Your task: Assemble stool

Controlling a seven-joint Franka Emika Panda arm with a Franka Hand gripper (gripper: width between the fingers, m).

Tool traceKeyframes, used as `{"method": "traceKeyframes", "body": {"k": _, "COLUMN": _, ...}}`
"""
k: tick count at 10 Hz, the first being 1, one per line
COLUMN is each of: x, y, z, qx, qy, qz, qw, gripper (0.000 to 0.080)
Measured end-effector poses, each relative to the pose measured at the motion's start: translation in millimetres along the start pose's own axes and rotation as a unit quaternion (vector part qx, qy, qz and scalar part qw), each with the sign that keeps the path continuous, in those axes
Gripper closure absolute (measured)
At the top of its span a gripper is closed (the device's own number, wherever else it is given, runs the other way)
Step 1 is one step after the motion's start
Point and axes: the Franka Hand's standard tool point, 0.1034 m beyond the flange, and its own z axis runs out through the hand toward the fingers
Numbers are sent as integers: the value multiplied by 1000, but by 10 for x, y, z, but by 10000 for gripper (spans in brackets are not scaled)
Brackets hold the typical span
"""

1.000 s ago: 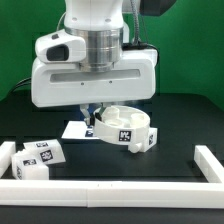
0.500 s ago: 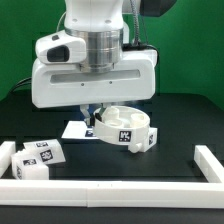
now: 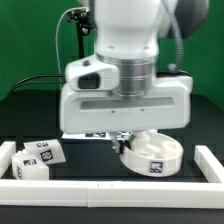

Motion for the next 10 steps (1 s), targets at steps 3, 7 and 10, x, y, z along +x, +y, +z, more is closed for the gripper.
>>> {"method": "traceKeyframes", "body": {"k": 3, "x": -19, "y": -2, "z": 15, "qx": 1, "qy": -3, "qz": -3, "qw": 1000, "gripper": 775}}
{"method": "traceKeyframes", "body": {"k": 7, "x": 39, "y": -137, "z": 184, "qx": -2, "qy": 1, "qz": -7, "qw": 1000, "gripper": 775}}
{"method": "traceKeyframes", "body": {"k": 10, "x": 167, "y": -248, "z": 260, "qx": -5, "qy": 3, "qz": -11, "qw": 1000, "gripper": 775}}
